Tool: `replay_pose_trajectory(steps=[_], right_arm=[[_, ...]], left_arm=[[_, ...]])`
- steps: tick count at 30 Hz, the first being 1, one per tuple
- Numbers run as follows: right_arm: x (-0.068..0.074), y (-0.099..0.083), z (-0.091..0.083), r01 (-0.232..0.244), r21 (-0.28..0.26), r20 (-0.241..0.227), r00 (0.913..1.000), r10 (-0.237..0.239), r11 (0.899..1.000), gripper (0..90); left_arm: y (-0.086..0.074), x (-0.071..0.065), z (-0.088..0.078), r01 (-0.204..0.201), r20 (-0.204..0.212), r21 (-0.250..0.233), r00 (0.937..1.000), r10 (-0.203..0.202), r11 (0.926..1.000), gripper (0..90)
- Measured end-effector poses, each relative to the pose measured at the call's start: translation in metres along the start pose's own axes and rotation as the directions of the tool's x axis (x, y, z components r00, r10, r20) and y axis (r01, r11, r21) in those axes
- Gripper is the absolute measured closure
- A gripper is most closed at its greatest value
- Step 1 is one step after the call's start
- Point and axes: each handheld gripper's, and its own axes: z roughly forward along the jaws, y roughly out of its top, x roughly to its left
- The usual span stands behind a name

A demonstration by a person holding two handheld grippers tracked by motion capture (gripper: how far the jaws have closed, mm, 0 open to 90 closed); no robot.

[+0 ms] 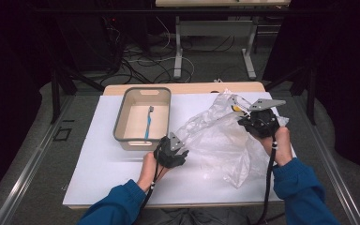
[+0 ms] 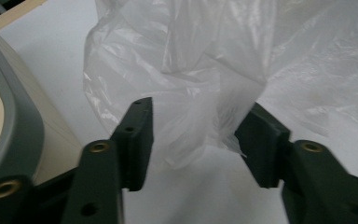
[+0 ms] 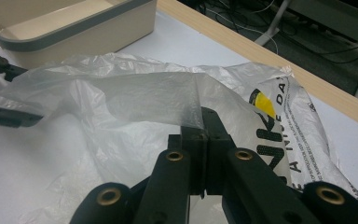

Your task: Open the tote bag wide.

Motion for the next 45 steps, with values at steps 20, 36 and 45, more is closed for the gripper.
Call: replay_pose_trajectory(steps=[20,36,45], right_arm=[[0.001,-0.001,0.002,0.004,0.003,-0.008,1.0000,-0.004,1.000,90.0],[0.003,0.000,0.002,0.001,0.008,-0.019,0.9998,-0.001,1.000,90.0],[0.004,0.002,0.002,0.014,0.010,-0.022,0.9997,-0.014,1.000,90.0]], left_arm=[[-0.012,0.000,-0.042,-0.003,0.021,0.028,0.9998,0.002,0.9996,20.7],[-0.003,0.031,-0.066,0.085,-0.036,-0.004,0.9957,-0.085,0.9963,15.0],[0.002,0.055,-0.071,0.161,-0.052,-0.006,0.9856,-0.161,0.9870,12.2]])
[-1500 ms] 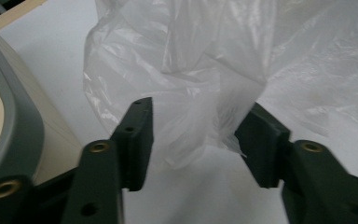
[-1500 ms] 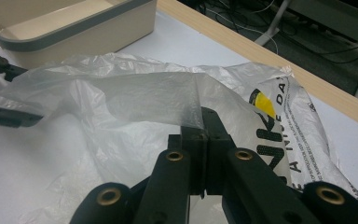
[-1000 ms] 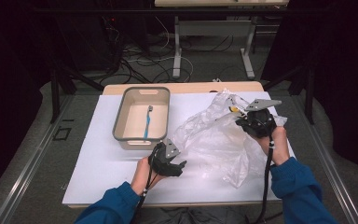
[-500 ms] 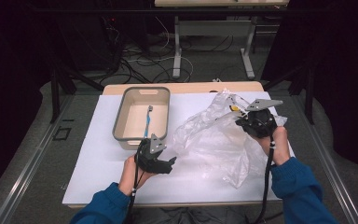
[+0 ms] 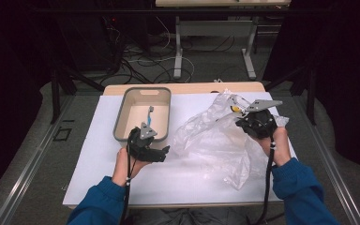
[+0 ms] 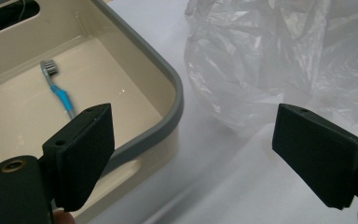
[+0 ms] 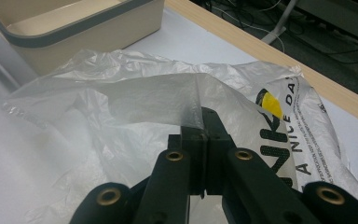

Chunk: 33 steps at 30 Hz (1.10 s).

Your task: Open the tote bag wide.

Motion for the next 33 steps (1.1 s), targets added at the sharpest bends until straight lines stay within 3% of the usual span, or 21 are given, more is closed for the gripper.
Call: replay_pose_trajectory(steps=[7,12,18,28,33], right_arm=[[0.000,0.001,0.000,0.006,-0.009,0.007,1.0000,-0.006,1.000,90.0],[0.001,0.001,0.000,0.004,-0.011,0.003,1.0000,-0.004,1.000,90.0],[0.001,0.000,0.002,0.002,-0.007,0.001,1.0000,-0.002,1.000,90.0],[0.001,0.000,0.002,0.007,0.000,-0.008,0.9999,-0.007,1.000,90.0],[0.002,0.000,0.003,0.007,0.002,-0.009,0.9999,-0.007,1.000,90.0]], left_arm=[[0.011,0.021,0.000,0.030,-0.044,-0.013,0.9986,-0.030,0.9995,11.2],[0.023,0.039,0.006,0.046,-0.098,-0.001,0.9941,-0.046,0.9989,11.1],[0.035,0.057,0.019,0.072,-0.133,0.032,0.9889,-0.067,0.9969,9.9],[0.043,0.080,0.046,0.135,-0.186,0.047,0.9747,-0.124,0.9898,6.8],[0.044,0.092,0.059,0.167,-0.221,0.068,0.9641,-0.148,0.9837,9.7]])
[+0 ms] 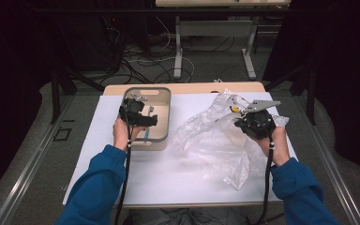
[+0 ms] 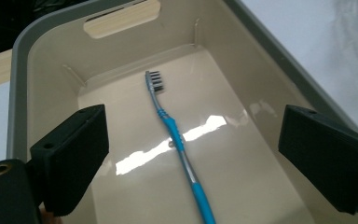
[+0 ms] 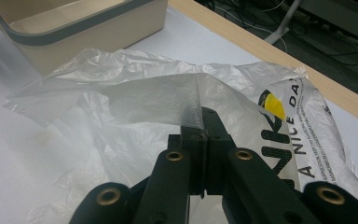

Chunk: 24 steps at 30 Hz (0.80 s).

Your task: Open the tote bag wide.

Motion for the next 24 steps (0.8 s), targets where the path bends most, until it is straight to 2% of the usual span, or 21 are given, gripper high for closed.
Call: replay_pose_trajectory(steps=[6,8,11,13,14,15,20,21,22,24], right_arm=[[0.000,0.000,0.000,0.000,-0.001,0.002,1.0000,0.000,1.000,90.0],[0.001,0.000,0.000,0.000,-0.002,0.003,1.0000,0.000,1.000,90.0],[0.001,0.000,0.000,0.001,-0.001,0.002,1.0000,-0.001,1.000,90.0],[0.001,0.000,0.000,0.001,-0.001,0.001,1.0000,-0.001,1.000,90.0],[0.001,0.000,-0.001,0.005,-0.003,0.001,1.0000,-0.005,1.000,90.0],[0.001,0.000,-0.001,0.006,-0.004,-0.001,1.0000,-0.006,1.000,90.0],[0.000,0.000,-0.001,0.004,-0.008,0.001,1.0000,-0.004,1.000,90.0],[0.001,0.000,-0.001,0.004,-0.008,0.000,1.0000,-0.004,1.000,90.0],[0.001,0.000,-0.001,0.005,-0.009,-0.001,1.0000,-0.005,1.000,90.0],[0.000,0.000,-0.001,0.005,-0.005,-0.002,1.0000,-0.005,1.000,90.0]], left_arm=[[0.004,0.005,0.018,0.020,-0.054,0.046,0.9984,-0.017,0.9988,16.2],[0.007,0.006,0.022,0.031,-0.053,0.068,0.9982,-0.028,0.9972,16.5],[0.011,0.005,0.022,0.012,-0.071,0.069,0.9975,-0.007,0.9976,16.6],[0.014,0.004,0.024,0.020,-0.070,0.075,0.9975,-0.015,0.9970,16.5],[0.016,0.004,0.026,0.010,-0.068,0.072,0.9977,-0.005,0.9974,16.5],[0.017,0.004,0.026,0.011,-0.071,0.089,0.9974,-0.004,0.9960,16.5],[0.023,0.003,0.036,0.015,-0.086,0.102,0.9963,-0.007,0.9947,16.6],[0.024,0.004,0.038,0.005,-0.081,0.112,0.9967,0.004,0.9937,16.7],[0.024,0.004,0.040,0.016,-0.087,0.119,0.9962,-0.006,0.9928,17.0],[0.025,0.005,0.044,0.011,-0.090,0.137,0.9960,0.001,0.9906,18.3]])
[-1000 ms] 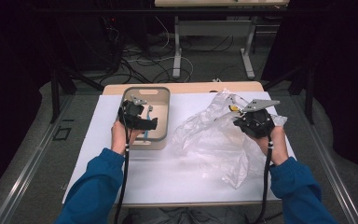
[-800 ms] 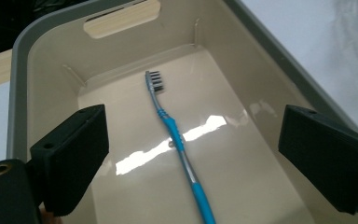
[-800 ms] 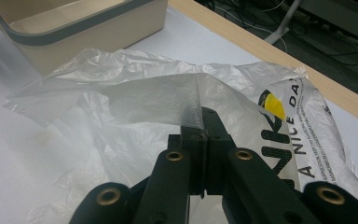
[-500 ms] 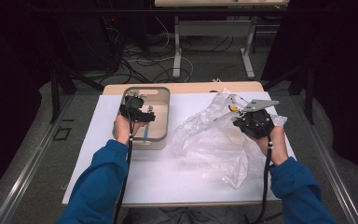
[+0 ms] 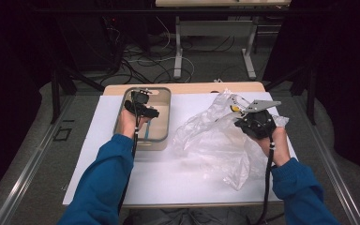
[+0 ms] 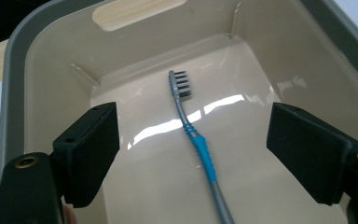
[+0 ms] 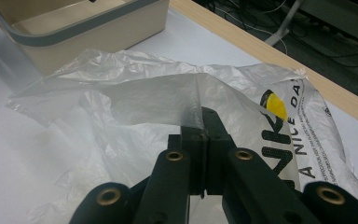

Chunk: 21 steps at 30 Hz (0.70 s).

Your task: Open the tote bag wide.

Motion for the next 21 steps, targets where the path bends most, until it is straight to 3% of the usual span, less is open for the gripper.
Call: replay_pose_trajectory(steps=[6,12,16,18,21], right_arm=[[-0.001,0.000,0.000,-0.004,-0.004,0.004,1.0000,0.004,1.000,90.0],[-0.001,0.000,0.000,0.002,-0.005,0.004,1.0000,-0.002,1.000,90.0],[-0.001,0.000,-0.001,0.000,-0.004,0.001,1.0000,0.000,1.000,90.0],[-0.001,0.000,-0.001,-0.002,-0.006,0.001,1.0000,0.002,1.000,90.0],[-0.001,0.000,-0.001,0.001,-0.004,0.000,1.0000,-0.001,1.000,90.0]], left_arm=[[0.001,0.001,0.012,-0.003,-0.003,0.060,1.0000,0.004,0.9982,22.6],[0.002,0.002,0.021,-0.011,0.002,0.085,0.9999,0.011,0.9963,26.6],[0.000,0.001,0.027,-0.005,0.015,0.127,0.9999,0.004,0.9919,34.5],[0.000,0.001,0.030,-0.023,0.024,0.144,0.9995,0.020,0.9894,37.7],[0.000,0.000,0.035,-0.029,0.038,0.188,0.9990,0.023,0.9817,44.2]])
